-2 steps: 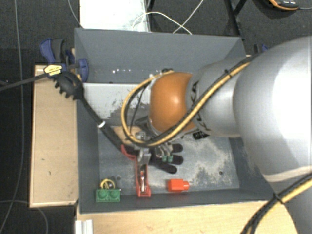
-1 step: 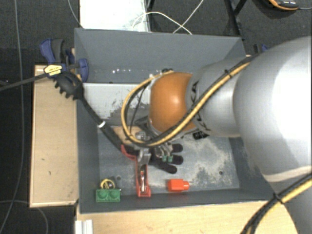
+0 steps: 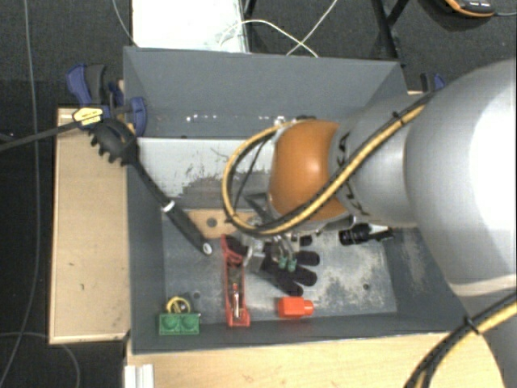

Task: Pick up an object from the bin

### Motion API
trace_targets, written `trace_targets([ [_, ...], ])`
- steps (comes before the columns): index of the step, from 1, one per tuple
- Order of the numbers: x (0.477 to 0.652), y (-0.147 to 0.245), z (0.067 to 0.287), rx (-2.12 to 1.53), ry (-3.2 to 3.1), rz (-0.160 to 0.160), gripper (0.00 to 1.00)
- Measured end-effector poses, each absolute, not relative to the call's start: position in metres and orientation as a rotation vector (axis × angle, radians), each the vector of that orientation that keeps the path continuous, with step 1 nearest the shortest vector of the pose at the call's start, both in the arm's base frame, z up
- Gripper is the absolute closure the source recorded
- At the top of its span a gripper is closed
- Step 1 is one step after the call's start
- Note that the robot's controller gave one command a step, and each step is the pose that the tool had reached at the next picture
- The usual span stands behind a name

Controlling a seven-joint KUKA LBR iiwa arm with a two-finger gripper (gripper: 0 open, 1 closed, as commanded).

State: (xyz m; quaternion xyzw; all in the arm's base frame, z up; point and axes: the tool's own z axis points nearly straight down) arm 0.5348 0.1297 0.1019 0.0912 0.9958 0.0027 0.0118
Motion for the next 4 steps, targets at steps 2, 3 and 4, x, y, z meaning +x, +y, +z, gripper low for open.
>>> trace_targets([
  [2,0.532,0.115,0.101,0.283,3.115,0.002,0.0],
  [3,0.533,0.116,0.103,0.28,3.111,0.005,1.0],
  [4,0.533,0.116,0.103,0.28,3.111,0.005,1.0],
])
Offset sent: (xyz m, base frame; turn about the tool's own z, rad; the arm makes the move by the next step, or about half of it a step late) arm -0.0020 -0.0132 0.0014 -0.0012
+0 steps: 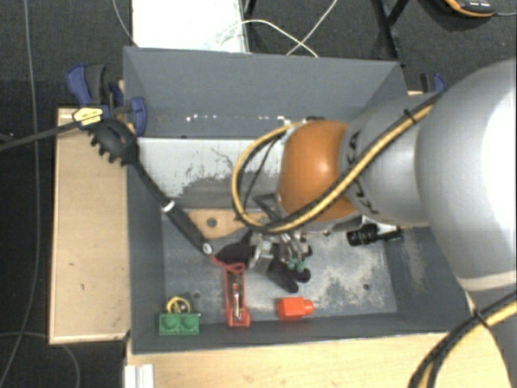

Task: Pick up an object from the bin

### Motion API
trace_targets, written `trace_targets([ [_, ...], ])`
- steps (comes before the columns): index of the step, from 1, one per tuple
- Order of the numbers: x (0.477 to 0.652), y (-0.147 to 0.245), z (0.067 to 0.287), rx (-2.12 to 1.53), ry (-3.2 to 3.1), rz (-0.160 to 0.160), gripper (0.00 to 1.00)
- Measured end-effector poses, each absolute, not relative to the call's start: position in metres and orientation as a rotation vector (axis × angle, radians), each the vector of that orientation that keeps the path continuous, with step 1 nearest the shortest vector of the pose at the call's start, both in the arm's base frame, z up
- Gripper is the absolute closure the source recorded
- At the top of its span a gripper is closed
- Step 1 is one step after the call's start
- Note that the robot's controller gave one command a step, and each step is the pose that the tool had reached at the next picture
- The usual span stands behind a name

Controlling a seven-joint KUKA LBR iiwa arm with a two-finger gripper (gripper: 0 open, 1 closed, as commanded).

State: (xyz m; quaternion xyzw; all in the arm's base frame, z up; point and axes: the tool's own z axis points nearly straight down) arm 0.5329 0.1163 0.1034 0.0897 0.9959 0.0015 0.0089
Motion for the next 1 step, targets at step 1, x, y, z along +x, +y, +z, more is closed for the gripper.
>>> trace_targets([
  [1,0.5142,0.1123,0.0698,0.353,3.102,0.005,1.0],
])
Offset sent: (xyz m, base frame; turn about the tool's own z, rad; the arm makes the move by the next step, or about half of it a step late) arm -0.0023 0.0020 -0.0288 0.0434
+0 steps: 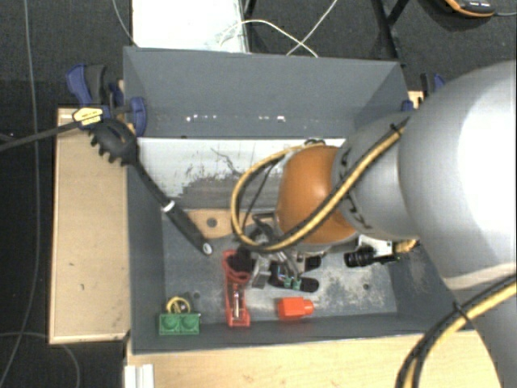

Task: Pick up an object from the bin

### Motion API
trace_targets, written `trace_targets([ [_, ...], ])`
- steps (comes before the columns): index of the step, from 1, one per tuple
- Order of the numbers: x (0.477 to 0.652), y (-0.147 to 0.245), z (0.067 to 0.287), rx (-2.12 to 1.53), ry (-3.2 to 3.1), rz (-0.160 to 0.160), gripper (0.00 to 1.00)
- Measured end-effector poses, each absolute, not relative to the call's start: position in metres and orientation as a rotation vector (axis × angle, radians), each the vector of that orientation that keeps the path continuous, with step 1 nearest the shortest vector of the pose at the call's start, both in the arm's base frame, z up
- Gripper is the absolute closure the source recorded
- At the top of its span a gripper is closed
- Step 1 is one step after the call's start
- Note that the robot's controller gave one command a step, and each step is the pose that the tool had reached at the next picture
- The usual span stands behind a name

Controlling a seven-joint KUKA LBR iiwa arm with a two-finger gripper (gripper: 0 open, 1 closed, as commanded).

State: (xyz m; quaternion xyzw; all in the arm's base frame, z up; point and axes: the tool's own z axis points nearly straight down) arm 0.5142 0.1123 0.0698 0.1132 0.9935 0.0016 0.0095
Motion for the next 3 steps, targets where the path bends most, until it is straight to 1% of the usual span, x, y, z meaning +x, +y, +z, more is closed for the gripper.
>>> trace_targets([
  [1,0.532,0.118,0.075,0.339,3.098,0.008,1.0],
  [2,0.524,0.119,0.103,0.357,3.109,0.001,1.0],
  [3,0.541,0.063,0.165,-0.032,3.121,-0.003,1.0],
])
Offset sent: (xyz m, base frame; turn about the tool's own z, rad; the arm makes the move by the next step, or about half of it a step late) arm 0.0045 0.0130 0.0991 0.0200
